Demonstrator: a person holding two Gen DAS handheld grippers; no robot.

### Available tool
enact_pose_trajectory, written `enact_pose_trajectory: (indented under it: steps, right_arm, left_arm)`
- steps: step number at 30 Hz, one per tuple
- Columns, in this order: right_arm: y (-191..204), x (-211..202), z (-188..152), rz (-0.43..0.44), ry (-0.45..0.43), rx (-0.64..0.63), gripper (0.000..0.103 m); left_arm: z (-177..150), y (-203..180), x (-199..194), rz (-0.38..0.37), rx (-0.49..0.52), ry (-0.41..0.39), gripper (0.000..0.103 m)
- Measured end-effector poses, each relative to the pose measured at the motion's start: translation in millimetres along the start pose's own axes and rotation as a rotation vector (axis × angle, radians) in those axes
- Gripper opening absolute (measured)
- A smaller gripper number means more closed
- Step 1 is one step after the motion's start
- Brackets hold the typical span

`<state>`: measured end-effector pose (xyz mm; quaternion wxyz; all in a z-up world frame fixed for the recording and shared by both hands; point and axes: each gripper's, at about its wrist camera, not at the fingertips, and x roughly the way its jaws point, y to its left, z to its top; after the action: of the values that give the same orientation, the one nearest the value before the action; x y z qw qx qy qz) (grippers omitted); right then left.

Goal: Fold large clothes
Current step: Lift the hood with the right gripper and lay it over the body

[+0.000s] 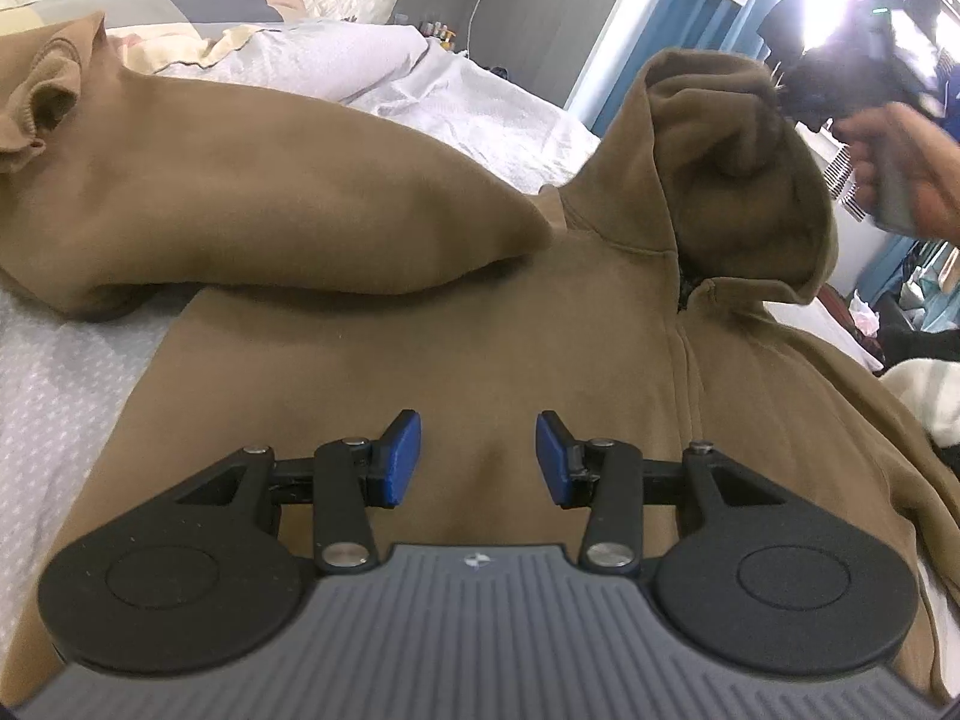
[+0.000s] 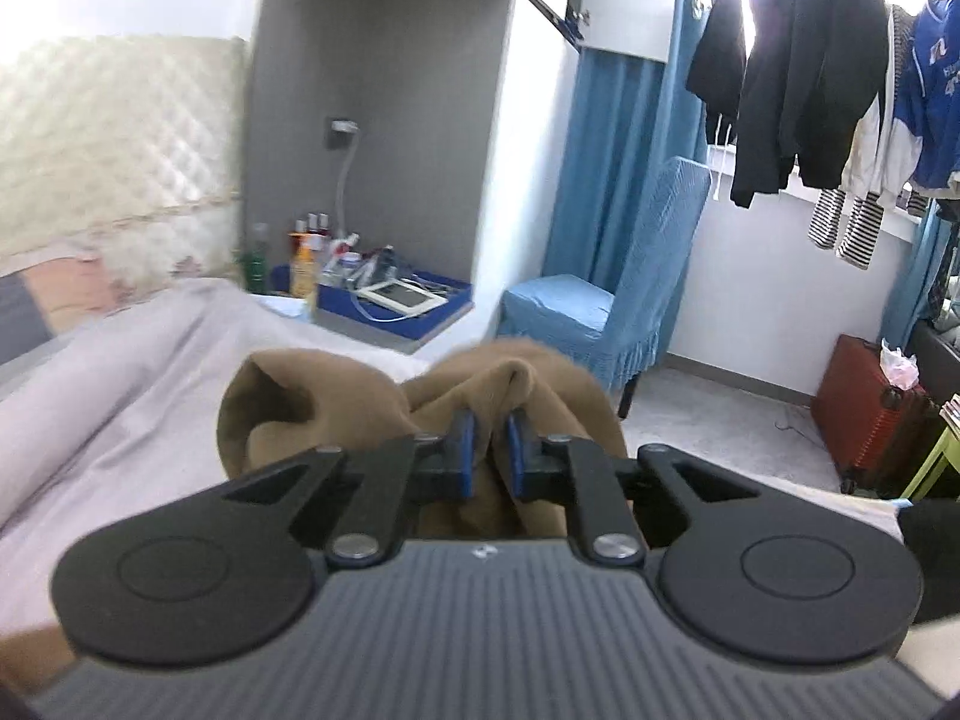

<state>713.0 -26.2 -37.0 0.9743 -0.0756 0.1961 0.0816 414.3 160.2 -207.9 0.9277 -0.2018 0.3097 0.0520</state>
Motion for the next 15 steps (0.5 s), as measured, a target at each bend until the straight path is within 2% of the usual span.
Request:
enact_pose_trajectory:
  steps: [6, 7, 9, 12, 15]
  right_arm:
    - [0.8, 97.9, 3.9, -0.073, 0.007, -0.004, 0.012]
    - [-1.2, 111.1, 0.4, -0.091, 0.017, -0.003, 0.006]
    - [-6.9, 136.5, -6.3, -0.117, 0.042, 0.014, 0.006]
    - [-19.1, 178.0, -21.6, -0.163, 0.102, 0.063, 0.005]
    - [-36.8, 203.6, -41.6, -0.170, 0.144, 0.155, 0.004]
  left_arm:
    - [5.2, 5.5, 25.1, 0.022, 0.001, -0.005, 0.048]
    - [8.0, 8.2, 30.6, 0.020, 0.001, -0.004, 0.048]
    - [12.6, 10.1, 39.9, 0.018, 0.009, -0.011, 0.048]
    - [13.7, 13.2, 50.6, 0.016, 0.006, -0.014, 0.050]
    - [15.5, 15.7, 56.8, 0.007, -0.006, -0.021, 0.051]
